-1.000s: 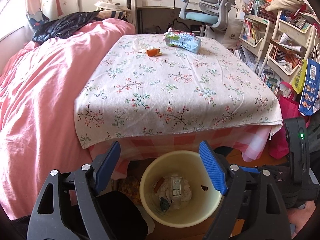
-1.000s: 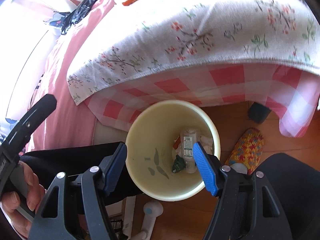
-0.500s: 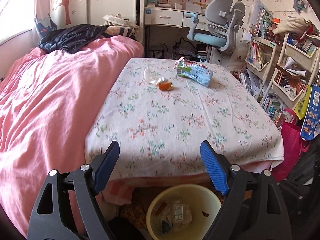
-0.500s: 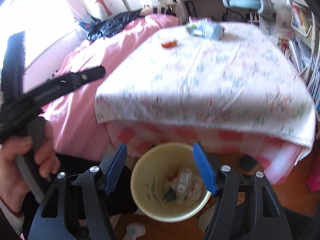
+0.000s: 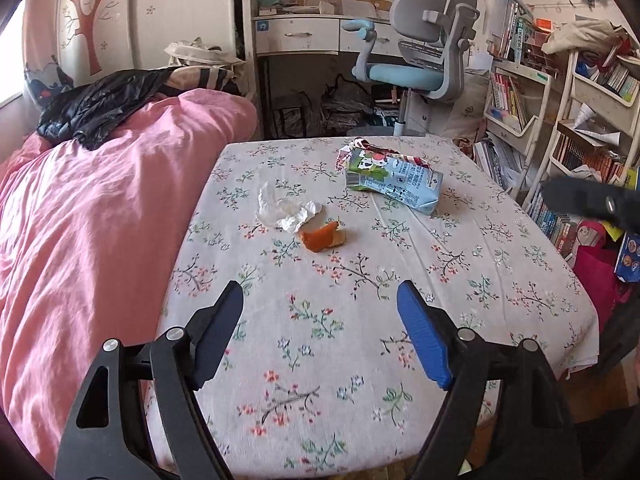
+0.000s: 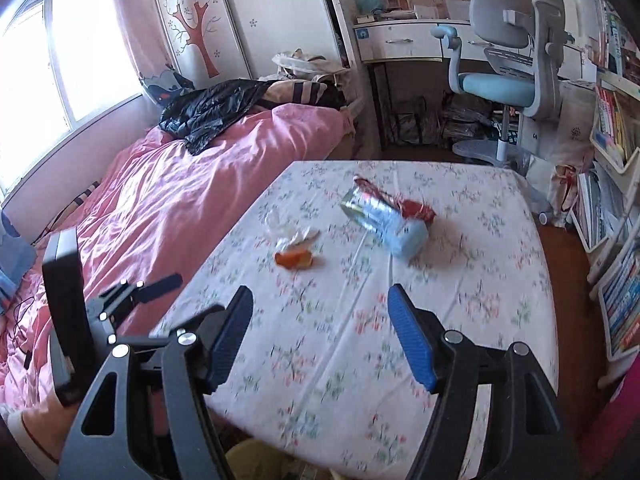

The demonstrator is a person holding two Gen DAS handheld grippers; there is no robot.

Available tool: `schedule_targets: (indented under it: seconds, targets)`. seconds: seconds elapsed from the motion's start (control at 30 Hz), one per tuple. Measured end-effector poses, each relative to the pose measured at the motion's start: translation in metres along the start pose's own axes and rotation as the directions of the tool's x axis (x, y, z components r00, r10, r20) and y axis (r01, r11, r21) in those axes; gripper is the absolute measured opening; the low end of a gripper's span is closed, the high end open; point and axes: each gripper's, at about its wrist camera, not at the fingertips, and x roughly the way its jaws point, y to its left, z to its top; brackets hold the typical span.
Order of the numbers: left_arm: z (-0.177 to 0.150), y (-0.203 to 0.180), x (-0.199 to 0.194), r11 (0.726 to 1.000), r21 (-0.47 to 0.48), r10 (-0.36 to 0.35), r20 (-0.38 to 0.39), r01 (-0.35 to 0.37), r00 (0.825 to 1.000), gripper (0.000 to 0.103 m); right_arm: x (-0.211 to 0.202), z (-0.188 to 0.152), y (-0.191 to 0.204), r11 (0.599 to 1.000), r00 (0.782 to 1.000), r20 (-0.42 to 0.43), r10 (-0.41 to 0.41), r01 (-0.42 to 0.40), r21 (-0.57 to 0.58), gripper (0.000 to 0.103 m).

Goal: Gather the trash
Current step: 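Grasp the small orange peel with the left tool while the right tool grasps the snack wrapper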

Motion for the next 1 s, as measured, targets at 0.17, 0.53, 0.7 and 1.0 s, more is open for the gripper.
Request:
schedule_targets:
  seconds: [0.17, 0.53, 0.7, 1.0]
  targets:
    - [0.018, -0.012, 0.042, 0.997, 0.066, -0.033, -0.029, 0.034, 0.999, 0.070, 0.066, 0.060, -0.006, 1.000, 0.996, -0.087, -0.014, 0.014, -0.005, 0.068]
    - [0.044, -0.014, 0.100, 0.987, 0.119, -0.098, -0.070, 0.106, 0.993, 0.070, 0.186, 0.108, -0.032, 0.996, 0.957, -0.279, -0.083, 0.087, -0.001, 0.068]
    - [0.049, -0.017, 0.122, 0.983, 0.128, -0.118, -0.127, 0.135, 0.985, 0.063, 0.212, 0.110, -0.060, 0.992, 0.932, -0.361, -0.036, 0.078, 0.101, 0.054]
    - [0.049, -0.019, 0.142, 0.978, 0.154, -0.104, -0.217, 0.139, 0.971, 0.016, 0.202, 0.111, -0.108, 0.947, 0.961, -0.266, 0.079, 0.011, 0.321, 0.017]
